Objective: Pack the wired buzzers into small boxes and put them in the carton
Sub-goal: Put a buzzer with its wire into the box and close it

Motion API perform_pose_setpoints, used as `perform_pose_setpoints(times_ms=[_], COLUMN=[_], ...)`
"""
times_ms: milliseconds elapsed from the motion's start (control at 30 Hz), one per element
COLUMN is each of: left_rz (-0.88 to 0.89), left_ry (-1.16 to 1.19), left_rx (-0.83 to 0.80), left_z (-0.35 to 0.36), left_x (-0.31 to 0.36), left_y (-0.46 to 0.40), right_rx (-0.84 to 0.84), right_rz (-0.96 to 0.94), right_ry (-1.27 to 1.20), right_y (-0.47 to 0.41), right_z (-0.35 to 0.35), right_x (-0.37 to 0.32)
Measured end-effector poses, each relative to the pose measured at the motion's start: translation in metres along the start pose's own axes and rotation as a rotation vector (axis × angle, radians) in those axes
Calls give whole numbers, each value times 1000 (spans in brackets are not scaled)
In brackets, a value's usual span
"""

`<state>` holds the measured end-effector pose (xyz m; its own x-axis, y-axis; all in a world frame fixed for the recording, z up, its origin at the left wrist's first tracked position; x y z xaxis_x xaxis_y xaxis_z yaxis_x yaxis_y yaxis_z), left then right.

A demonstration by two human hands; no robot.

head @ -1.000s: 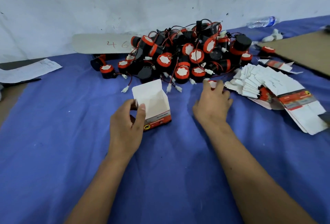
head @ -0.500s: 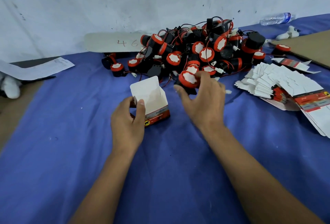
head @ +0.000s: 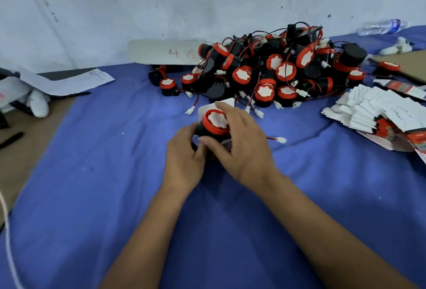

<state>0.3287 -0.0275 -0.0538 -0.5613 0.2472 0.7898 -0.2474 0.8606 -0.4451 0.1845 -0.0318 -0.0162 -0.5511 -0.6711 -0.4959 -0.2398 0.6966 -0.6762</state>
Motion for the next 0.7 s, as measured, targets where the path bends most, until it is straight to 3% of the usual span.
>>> perform_pose_setpoints(times_ms=[133,333,467,700], left_rz=[-13,-23,-32,-33], left_ry=[4,78,106,58], left_rx=[-5,2,5,12], left_z=[5,7,10,10], left_x=[-5,-5,-5,-5], left_y=[-1,0,1,0], right_rx=[36,-59,11,-141], right_rz=[37,60,21,83], right_ry=[18,-11,17,99], right_y=[-1,-4,-7,-7], right_z=[-1,8,5,15], right_x=[12,17,11,14])
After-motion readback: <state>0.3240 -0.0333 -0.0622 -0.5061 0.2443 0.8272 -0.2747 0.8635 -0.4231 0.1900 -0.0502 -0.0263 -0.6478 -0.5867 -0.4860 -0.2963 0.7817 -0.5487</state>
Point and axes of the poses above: each hand's wrist, its own y-axis away from the middle knuckle, its own z-axis out of the palm, x = y × z, the point moved 7 cm from there along -y, towards the middle knuckle, and after that the axes turned 2 degrees about x, right-handed, at the moved point
